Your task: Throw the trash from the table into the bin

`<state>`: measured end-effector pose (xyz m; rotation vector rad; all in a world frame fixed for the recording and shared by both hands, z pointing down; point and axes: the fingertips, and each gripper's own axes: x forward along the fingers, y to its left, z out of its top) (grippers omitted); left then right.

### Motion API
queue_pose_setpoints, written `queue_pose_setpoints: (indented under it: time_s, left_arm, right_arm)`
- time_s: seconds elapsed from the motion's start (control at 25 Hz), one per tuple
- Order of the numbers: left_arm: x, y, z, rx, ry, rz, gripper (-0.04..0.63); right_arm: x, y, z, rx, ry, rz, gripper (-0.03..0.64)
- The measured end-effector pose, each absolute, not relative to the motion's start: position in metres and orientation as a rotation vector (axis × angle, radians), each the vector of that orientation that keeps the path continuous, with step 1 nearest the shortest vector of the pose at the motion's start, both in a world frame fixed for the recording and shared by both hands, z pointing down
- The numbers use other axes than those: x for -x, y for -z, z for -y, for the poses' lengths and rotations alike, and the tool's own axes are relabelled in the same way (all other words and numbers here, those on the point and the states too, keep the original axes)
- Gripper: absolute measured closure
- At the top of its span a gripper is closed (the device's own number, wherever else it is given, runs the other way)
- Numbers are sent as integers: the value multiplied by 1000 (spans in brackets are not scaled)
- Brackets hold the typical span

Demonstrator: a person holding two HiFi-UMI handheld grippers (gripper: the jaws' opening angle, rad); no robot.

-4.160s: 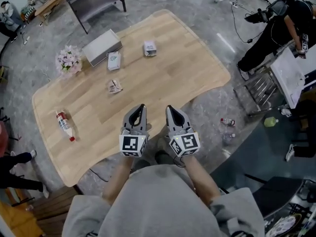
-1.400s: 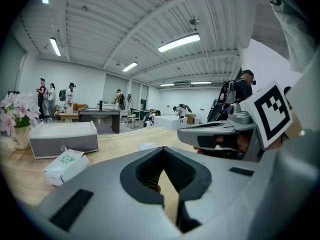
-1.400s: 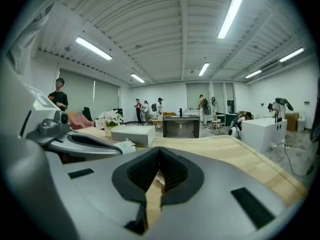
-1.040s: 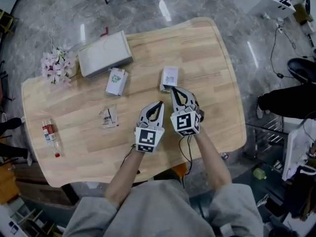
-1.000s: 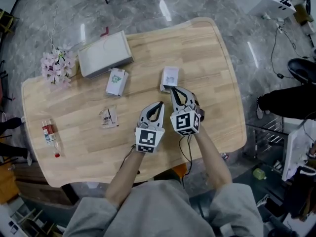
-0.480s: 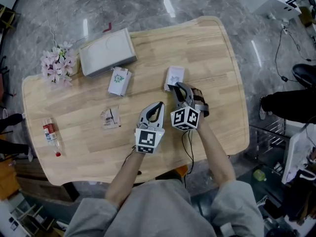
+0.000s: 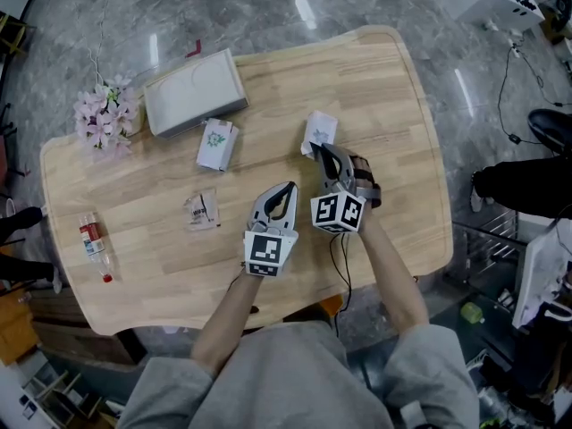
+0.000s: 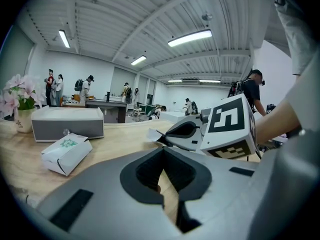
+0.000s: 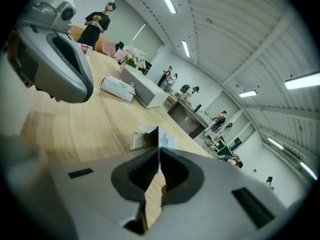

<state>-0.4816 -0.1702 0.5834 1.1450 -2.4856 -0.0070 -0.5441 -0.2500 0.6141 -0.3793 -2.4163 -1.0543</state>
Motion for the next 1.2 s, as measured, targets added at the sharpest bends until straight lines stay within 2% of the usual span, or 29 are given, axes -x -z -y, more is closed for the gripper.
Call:
queue_pose_setpoints:
  time_s: [0.36,0.92,1.2]
  left_arm:
    - [479,-557,164,-1167,-3,2526,591]
    - [456,-508,153,-1220,-18,2593,591]
    - [446,-495,140,-1219,-19,2620,591]
  right_arm:
    - [520,-575,248,275,897,2549,607]
    - [455,-521,237,69,132,2776,607]
    - [428,-511,225,20,7,2789,607]
